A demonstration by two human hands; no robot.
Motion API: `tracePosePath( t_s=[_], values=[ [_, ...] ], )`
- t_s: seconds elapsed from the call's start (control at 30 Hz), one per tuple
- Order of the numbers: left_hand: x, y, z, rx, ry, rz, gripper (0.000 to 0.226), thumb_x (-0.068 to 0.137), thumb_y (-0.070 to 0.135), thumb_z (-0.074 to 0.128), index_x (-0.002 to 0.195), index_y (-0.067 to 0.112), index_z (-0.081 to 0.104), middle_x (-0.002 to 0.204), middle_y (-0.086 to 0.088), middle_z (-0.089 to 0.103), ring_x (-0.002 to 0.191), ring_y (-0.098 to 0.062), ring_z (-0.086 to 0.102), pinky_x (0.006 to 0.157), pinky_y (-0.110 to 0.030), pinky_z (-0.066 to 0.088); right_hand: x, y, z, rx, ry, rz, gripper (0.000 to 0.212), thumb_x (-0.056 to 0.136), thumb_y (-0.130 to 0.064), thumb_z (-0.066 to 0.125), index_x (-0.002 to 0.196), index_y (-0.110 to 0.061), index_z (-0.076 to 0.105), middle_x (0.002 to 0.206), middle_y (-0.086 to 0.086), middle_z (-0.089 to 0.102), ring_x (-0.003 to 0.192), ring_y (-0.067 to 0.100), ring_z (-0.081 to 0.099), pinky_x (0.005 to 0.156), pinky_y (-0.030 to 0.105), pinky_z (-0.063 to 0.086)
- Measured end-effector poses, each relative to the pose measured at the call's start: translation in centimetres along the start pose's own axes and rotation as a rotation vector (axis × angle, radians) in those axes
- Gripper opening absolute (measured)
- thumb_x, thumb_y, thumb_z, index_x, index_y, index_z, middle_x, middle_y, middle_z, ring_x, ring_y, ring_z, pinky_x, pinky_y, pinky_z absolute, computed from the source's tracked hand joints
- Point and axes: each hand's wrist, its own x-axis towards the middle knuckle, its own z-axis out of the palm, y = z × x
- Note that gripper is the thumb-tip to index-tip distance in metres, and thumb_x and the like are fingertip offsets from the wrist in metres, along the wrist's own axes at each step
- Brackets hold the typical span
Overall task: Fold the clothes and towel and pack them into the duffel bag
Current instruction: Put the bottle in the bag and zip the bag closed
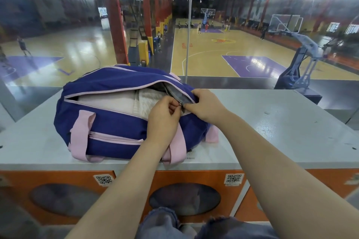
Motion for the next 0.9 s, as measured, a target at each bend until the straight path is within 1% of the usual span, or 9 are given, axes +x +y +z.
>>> tracePosePath(
  t_s=[0.07, 0.2, 0.3, 0.43, 0.5, 0.6, 0.67, 0.8, 0.9],
  values=[
    [-0.2, -0.1, -0.1, -0.002, 0.024, 0.015, 0.004, 0.092, 0.019, 0.061, 0.09, 0.022, 0.059, 0.082, 0.01, 0.061, 0.076, -0.003, 0.057, 0.067, -0.014, 0.043, -0.3, -0.1, 0.0, -0.027, 0.016, -0.02, 0.02, 0.081, -0.033, 0.064, 0.069, -0.029, 0.049, 0.075, -0.004, 0.061, 0.081, 0.024, 0.059, 0.087, 0.047, 0.047],
    [-0.2, 0.1, -0.2, -0.003, 0.005, -0.004, 0.006, 0.09, 0.023, 0.064, 0.094, 0.022, 0.06, 0.084, 0.012, 0.063, 0.077, -0.001, 0.059, 0.065, -0.01, 0.042, -0.4, 0.1, -0.1, -0.024, 0.046, -0.068, 0.027, 0.086, -0.031, 0.066, 0.068, -0.031, 0.046, 0.073, -0.006, 0.057, 0.077, 0.02, 0.055, 0.072, 0.034, 0.045],
    [-0.1, 0.1, -0.2, 0.012, -0.006, -0.009, 0.008, 0.089, 0.022, 0.065, 0.095, 0.021, 0.058, 0.084, 0.011, 0.063, 0.078, -0.003, 0.06, 0.068, -0.015, 0.045, -0.3, 0.1, -0.1, -0.044, 0.049, -0.074, 0.023, 0.086, -0.035, 0.066, 0.07, -0.028, 0.05, 0.076, -0.002, 0.06, 0.078, 0.021, 0.057, 0.077, 0.039, 0.049],
    [-0.4, 0.0, 0.0, 0.074, 0.016, 0.022, 0.003, 0.092, 0.02, 0.061, 0.093, 0.019, 0.058, 0.08, 0.009, 0.061, 0.073, -0.004, 0.057, 0.07, -0.021, 0.048, -0.2, 0.2, 0.3, -0.092, 0.062, -0.065, 0.032, 0.086, -0.038, 0.065, 0.064, -0.028, 0.044, 0.068, -0.005, 0.052, 0.075, 0.023, 0.055, 0.078, 0.04, 0.047],
    [-0.5, 0.0, 0.1, 0.102, 0.037, 0.052, 0.002, 0.092, 0.02, 0.059, 0.092, 0.018, 0.059, 0.08, 0.007, 0.061, 0.072, -0.006, 0.057, 0.069, -0.024, 0.05, -0.3, 0.2, 0.3, -0.085, 0.044, -0.06, 0.03, 0.087, -0.037, 0.065, 0.066, -0.03, 0.045, 0.069, -0.008, 0.051, 0.076, 0.022, 0.055, 0.078, 0.038, 0.046],
    [-0.5, 0.1, 0.2, 0.15, 0.048, 0.075, 0.007, 0.09, 0.022, 0.059, 0.087, 0.016, 0.057, 0.077, 0.004, 0.06, 0.069, -0.01, 0.055, 0.065, -0.027, 0.048, -0.3, 0.0, 0.3, -0.124, 0.029, -0.067, 0.028, 0.087, -0.036, 0.064, 0.067, -0.031, 0.045, 0.071, -0.007, 0.054, 0.079, 0.023, 0.057, 0.086, 0.045, 0.047],
    [-0.3, 0.3, 0.1, 0.224, 0.019, 0.081, 0.01, 0.089, 0.022, 0.059, 0.085, 0.015, 0.054, 0.075, 0.002, 0.058, 0.068, -0.013, 0.054, 0.062, -0.027, 0.045, -0.3, 0.0, 0.4, -0.167, 0.027, -0.076, 0.024, 0.088, -0.035, 0.061, 0.07, -0.029, 0.047, 0.077, -0.003, 0.058, 0.081, 0.024, 0.057, 0.086, 0.045, 0.047],
    [0.2, 0.3, -1.0, 0.384, 0.052, 0.104, 0.007, 0.088, 0.018, 0.057, 0.088, 0.013, 0.051, 0.083, -0.002, 0.055, 0.077, -0.017, 0.051, 0.066, -0.028, 0.042, -0.3, 0.0, 0.0, -0.244, 0.075, -0.078, 0.013, 0.091, -0.031, 0.056, 0.083, -0.024, 0.05, 0.088, 0.003, 0.06, 0.078, 0.025, 0.053, 0.069, 0.031, 0.041],
    [0.4, -0.1, -2.5, 0.479, 0.1, 0.174, 0.01, 0.089, 0.019, 0.057, 0.088, 0.017, 0.048, 0.085, 0.001, 0.05, 0.08, -0.015, 0.047, 0.071, -0.026, 0.04, -0.3, -0.3, -0.3, -0.313, 0.119, -0.058, 0.008, 0.091, -0.03, 0.054, 0.09, -0.022, 0.053, 0.091, 0.002, 0.059, 0.078, 0.026, 0.049, 0.067, 0.029, 0.037]
  ],
)
